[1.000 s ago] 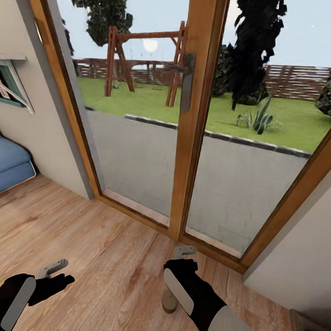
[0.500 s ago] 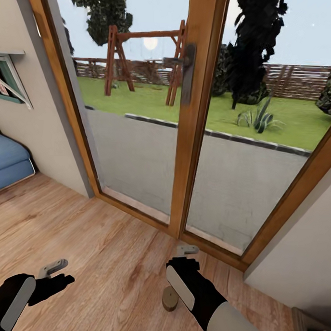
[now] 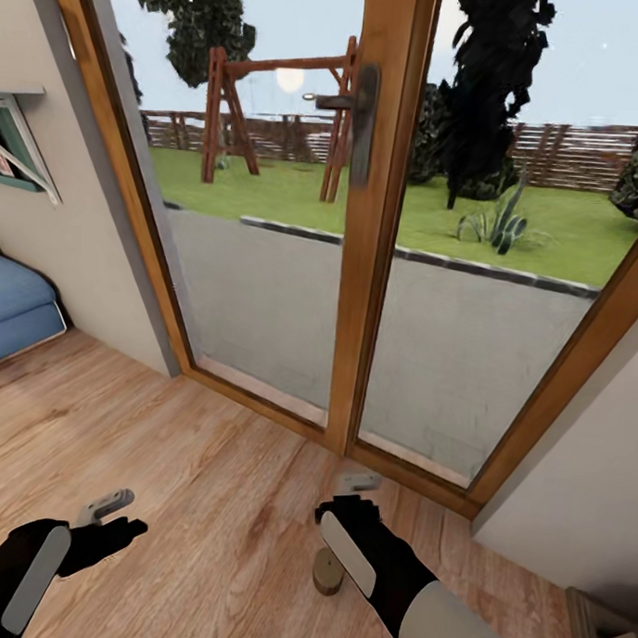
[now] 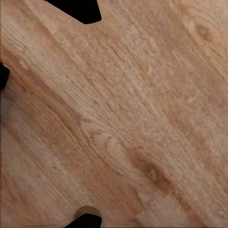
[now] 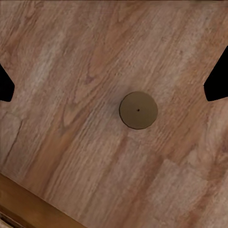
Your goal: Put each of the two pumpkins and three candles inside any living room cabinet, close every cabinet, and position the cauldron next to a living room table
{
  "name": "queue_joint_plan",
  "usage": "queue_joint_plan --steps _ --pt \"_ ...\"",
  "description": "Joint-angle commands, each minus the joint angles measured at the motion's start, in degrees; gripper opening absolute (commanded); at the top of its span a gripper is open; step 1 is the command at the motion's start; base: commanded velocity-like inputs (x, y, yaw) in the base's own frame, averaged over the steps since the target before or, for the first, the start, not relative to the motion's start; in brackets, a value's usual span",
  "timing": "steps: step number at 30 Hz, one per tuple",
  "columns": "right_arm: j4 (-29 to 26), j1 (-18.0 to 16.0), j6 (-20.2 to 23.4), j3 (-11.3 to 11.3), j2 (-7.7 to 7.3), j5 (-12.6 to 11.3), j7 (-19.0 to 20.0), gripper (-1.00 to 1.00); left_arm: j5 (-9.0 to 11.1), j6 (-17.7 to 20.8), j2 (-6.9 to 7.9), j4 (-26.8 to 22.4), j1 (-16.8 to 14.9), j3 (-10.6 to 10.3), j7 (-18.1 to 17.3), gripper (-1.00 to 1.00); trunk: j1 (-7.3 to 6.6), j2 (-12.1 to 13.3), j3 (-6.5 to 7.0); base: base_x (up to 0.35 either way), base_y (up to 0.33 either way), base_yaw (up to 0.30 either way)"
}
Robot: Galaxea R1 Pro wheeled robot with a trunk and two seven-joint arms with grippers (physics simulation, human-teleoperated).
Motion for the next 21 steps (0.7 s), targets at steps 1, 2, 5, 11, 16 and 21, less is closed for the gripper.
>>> queue_joint_plan --steps 1,2,5,11,16,21 --pt "0.0 0.0 0.0 0.0 0.0 0.0 0.7 1.0 0.0 0.1 -0.02 -0.6 0.0 0.0 0.0 1.0 0.23 -0.4 -0.19 0.0 0.0 0.0" --pt "0.1 -0.1 0.0 0.0 0.0 0.0 2.0 1.0 0.0 0.5 -0.04 -1.5 0.0 -0.1 0.0 1.0 0.45 -0.8 -0.37 0.0 0.0 0.0" --pt "0.1 -0.2 0.1 -0.1 0.0 0.1 4.8 1.0 0.4 2.3 0.0 -2.6 0.0 0.0 -0.1 1.0 1.1 -2.0 -0.9 0.0 0.0 0.0" --pt "0.5 -0.5 0.1 -0.8 0.0 0.0 6.4 1.0 8.0 6.5 0.4 -3.2 0.0 3.5 -3.1 1.0 2.42 -4.4 -1.98 0.0 0.0 0.0" --pt "1.3 -0.5 0.1 -3.2 0.0 0.0 6.9 1.0 11.3 8.3 2.3 -3.2 0.1 7.0 -5.4 1.0 3.52 -6.4 -2.88 0.0 0.0 0.0" --pt "1.7 -0.5 0.1 -3.6 0.0 0.1 7.4 1.0 13.3 8.6 6.38 -2.9 0.2 9.3 -12.1 1.0 4.62 -8.4 -3.78 0.0 0.0 0.0"
